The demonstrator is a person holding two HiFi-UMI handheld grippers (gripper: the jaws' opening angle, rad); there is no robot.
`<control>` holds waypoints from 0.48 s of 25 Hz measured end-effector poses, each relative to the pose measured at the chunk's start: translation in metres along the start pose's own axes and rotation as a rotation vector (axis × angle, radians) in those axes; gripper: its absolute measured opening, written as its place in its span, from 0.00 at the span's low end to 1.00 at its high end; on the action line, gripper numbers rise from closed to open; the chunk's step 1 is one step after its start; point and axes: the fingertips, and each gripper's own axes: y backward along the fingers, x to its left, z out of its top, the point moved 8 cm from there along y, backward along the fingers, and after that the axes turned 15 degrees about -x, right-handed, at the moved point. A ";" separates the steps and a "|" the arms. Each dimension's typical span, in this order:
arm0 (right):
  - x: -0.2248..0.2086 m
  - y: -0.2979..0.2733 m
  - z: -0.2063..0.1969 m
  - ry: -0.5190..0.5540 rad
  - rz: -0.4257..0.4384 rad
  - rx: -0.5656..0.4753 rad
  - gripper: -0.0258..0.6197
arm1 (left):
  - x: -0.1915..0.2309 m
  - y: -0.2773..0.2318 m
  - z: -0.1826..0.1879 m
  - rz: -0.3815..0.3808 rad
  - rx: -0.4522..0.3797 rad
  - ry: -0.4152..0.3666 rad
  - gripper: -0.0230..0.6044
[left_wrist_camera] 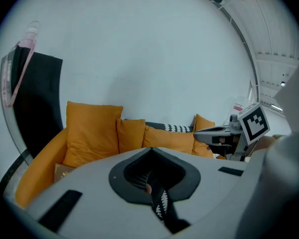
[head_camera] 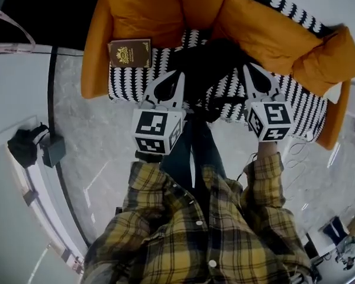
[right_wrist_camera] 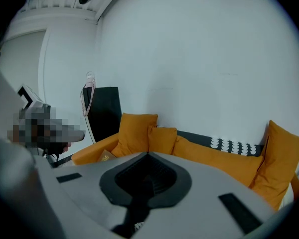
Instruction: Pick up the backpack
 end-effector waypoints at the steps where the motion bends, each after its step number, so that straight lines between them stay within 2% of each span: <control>1: 0.000 -0.001 -0.003 0.001 0.003 0.002 0.06 | 0.001 -0.001 -0.004 0.001 0.004 0.002 0.06; 12: -0.006 -0.015 -0.037 0.002 0.006 0.041 0.06 | 0.011 -0.013 -0.046 0.018 0.058 0.027 0.06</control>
